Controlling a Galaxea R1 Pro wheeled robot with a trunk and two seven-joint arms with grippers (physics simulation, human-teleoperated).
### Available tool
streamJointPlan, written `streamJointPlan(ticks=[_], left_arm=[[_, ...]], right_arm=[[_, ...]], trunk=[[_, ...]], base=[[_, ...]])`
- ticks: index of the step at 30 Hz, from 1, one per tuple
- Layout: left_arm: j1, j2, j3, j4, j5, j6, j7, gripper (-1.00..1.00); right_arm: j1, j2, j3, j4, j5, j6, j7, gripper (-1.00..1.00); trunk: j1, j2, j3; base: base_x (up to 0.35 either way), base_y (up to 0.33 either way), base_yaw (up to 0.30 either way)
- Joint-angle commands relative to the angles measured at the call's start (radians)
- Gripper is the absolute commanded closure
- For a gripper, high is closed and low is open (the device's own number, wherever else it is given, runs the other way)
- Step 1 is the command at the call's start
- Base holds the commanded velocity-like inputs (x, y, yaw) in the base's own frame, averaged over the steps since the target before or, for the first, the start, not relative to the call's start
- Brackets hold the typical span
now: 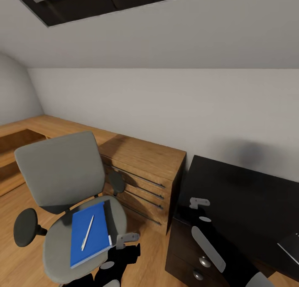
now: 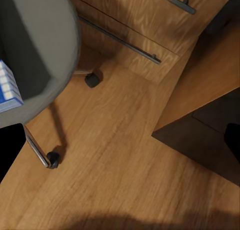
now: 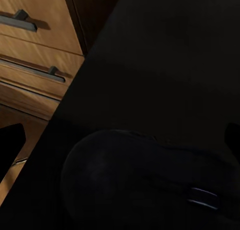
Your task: In the bedroom, organize the workspace by keeping the computer under the desk, ensuring the monitor is on the desk, placing the keyboard on the desk next to the monitor, placing the mouse on the desk next to the keyboard, moving the folder from the swivel chair onto the desk next to the mouse, stacking the notebook on top of the folder with the pen on top of the notebook, and positioning the swivel chair next to the desk.
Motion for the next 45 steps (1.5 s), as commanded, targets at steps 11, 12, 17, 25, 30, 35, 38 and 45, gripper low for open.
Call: streamJointPlan(ticks=[11, 12, 17, 25, 30, 35, 38, 45], left_arm=[[-0.001, -0.009, -0.001, 0.000, 0.001, 0.005, 0.006, -1.00], [-0.001, -0.010, -0.001, 0.000, 0.001, 0.005, 0.006, -1.00], [-0.001, -0.010, -0.001, 0.000, 0.001, 0.005, 0.006, -1.00], [-0.001, -0.010, -0.001, 0.000, 0.001, 0.005, 0.006, -1.00], [-0.001, -0.010, -0.001, 0.000, 0.001, 0.005, 0.006, -1.00], [-0.001, -0.010, -0.001, 0.000, 0.001, 0.005, 0.006, -1.00], [-0.001, -0.010, -0.001, 0.000, 0.001, 0.005, 0.006, -1.00], [-0.001, -0.011, -0.002, 0.000, 0.001, 0.005, 0.006, -1.00]], right_arm=[[-0.001, -0.001, 0.001, 0.000, -0.006, 0.020, -0.033, -1.00], [-0.001, -0.001, 0.001, 0.000, -0.006, 0.020, -0.034, -1.00], [-0.001, -0.001, 0.001, 0.000, -0.006, 0.021, -0.034, -1.00], [-0.001, 0.000, 0.000, 0.003, -0.010, 0.022, -0.035, -1.00], [-0.001, 0.000, -0.001, 0.005, -0.010, 0.022, -0.034, -1.00], [-0.001, 0.000, -0.001, 0.007, -0.009, 0.022, -0.035, -1.00], [-0.001, 0.000, -0.001, 0.007, -0.009, 0.022, -0.035, -1.00], [-0.001, 0.000, -0.003, 0.012, -0.009, 0.022, -0.035, -1.00]], trunk=[[0.000, -0.001, -0.001], [0.000, -0.001, -0.001], [0.000, -0.001, -0.001], [0.000, -0.001, -0.001], [0.000, -0.001, -0.001], [0.000, -0.001, -0.001], [0.000, -0.001, -0.001], [0.000, -0.001, -0.001]], base=[[0.000, 0.000, 0.000], [0.000, 0.000, 0.000], [0.000, 0.000, 0.000], [0.000, 0.000, 0.000], [0.000, 0.000, 0.000], [0.000, 0.000, 0.000], [0.000, 0.000, 0.000], [0.000, 0.000, 0.000]])
